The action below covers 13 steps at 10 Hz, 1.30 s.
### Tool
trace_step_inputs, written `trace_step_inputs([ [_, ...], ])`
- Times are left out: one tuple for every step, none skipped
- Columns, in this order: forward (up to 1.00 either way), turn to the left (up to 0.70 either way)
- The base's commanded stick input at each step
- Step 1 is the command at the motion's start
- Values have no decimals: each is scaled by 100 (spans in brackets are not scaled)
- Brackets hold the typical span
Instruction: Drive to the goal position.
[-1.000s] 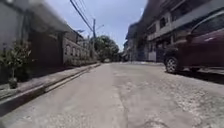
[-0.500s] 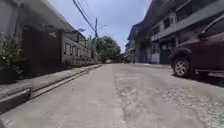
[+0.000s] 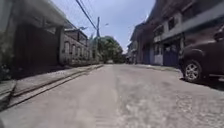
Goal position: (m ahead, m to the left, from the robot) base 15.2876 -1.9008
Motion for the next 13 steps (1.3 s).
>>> trace_step_inputs([
  [100,1],
  [100,1],
  [100,1],
  [100,1],
  [100,1],
  [100,1],
  [100,-11],
  [100,-31],
  [100,-39],
  [100,-39],
  [100,-39],
  [100,-39],
  [100,-39],
])
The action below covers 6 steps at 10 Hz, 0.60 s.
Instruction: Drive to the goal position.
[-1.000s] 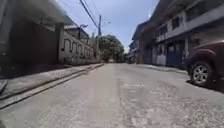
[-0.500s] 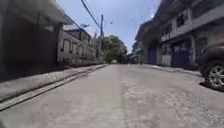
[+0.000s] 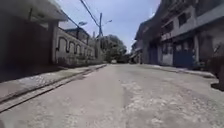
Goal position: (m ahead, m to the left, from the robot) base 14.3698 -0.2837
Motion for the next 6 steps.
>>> trace_step_inputs([
  [100,-39],
  [100,-39],
  [100,-39],
  [100,-39],
  [100,-35],
  [100,1],
])
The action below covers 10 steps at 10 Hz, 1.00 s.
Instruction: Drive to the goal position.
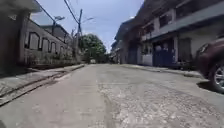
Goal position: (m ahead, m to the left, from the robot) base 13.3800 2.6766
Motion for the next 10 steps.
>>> trace_step_inputs([
  [100,1],
  [100,1],
  [100,1],
  [100,1],
  [100,1],
  [100,1],
  [100,1],
  [100,1],
  [100,1],
  [100,1],
])
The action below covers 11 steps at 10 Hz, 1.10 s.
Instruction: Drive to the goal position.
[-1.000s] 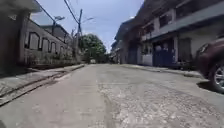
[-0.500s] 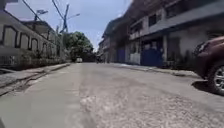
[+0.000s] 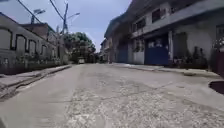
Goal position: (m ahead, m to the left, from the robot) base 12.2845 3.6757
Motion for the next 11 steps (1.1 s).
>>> trace_step_inputs([
  [100,1],
  [100,1],
  [100,1],
  [100,1],
  [100,1],
  [100,1],
  [100,1],
  [100,1],
  [100,1],
  [100,1],
  [100,1],
])
